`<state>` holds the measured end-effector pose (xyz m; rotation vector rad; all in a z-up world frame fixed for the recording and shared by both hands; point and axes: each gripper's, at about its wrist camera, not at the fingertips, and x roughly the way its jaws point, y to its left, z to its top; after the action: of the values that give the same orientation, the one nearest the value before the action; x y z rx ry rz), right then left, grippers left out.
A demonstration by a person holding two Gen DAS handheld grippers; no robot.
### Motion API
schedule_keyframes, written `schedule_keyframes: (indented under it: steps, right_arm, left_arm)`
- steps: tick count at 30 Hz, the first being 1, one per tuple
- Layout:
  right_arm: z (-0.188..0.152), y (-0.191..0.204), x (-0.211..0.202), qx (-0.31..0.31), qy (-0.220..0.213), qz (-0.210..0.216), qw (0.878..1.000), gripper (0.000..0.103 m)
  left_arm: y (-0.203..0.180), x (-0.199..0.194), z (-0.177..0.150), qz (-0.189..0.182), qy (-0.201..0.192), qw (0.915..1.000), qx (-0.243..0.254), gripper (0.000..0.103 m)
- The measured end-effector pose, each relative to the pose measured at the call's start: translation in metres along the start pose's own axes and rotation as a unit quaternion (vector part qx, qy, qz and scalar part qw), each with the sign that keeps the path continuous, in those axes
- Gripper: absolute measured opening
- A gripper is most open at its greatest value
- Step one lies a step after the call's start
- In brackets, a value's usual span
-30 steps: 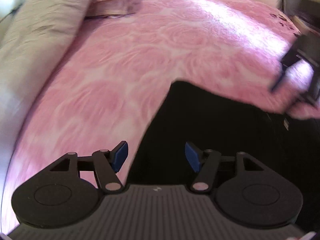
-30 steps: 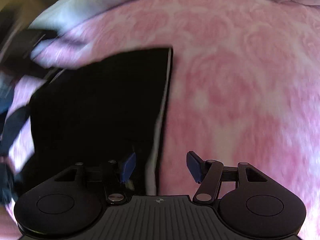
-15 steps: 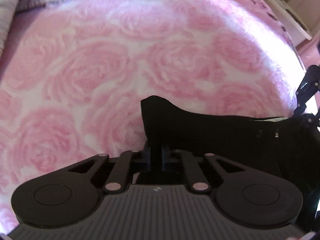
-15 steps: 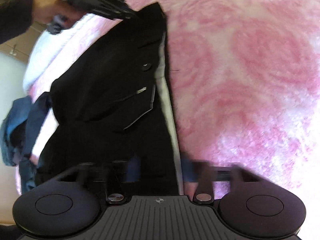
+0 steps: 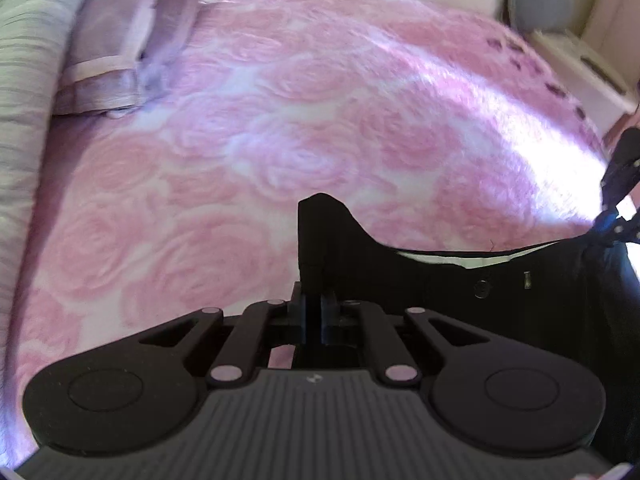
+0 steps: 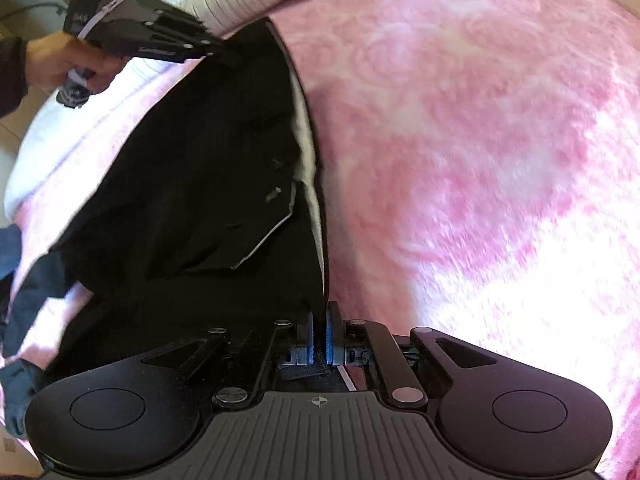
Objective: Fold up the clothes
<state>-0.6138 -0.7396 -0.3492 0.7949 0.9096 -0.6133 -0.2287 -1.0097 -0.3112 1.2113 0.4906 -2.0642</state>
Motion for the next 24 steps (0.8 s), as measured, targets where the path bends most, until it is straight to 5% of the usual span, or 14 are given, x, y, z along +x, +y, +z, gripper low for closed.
schedule_keyframes:
  steps: [6,10,14,16,19,24]
  right_arm:
    - [-0.013,-0.005,-0.003,0.005,0.010,-0.012,1.000,0.002]
    - [0.001,-0.013,0.001,0.007,0.021,-0.005,1.000,0.009]
    - [0.025,-0.001,0.001,-0.035,-0.011,0.001,0.999,0.042]
    - [0.036,0.000,0.012,-0.043,-0.017,0.015,0.999,0.046]
    - [0.050,0.001,0.037,-0.072,-0.013,0.038,0.997,0.046]
    - [0.057,-0.008,0.074,-0.101,0.031,0.090,0.990,0.046]
  left_arm:
    - [-0.007,0.020,-0.001,0.016,0.014,0.9998,-0.004,0.006]
    - [0.001,0.021,-0.009,0.049,0.039,0.9973,-0.038,0.020]
    - [0.000,-0.007,-0.024,0.080,0.023,0.9949,-0.057,0.025]
    - [-0.011,-0.029,-0.035,0.083,0.002,0.9942,-0.068,0.025]
    - [-0.037,-0.056,-0.051,0.038,-0.036,0.9939,-0.097,0.025]
    - [-0.099,-0.050,-0.071,-0.024,-0.010,0.9958,-0.088,0.026]
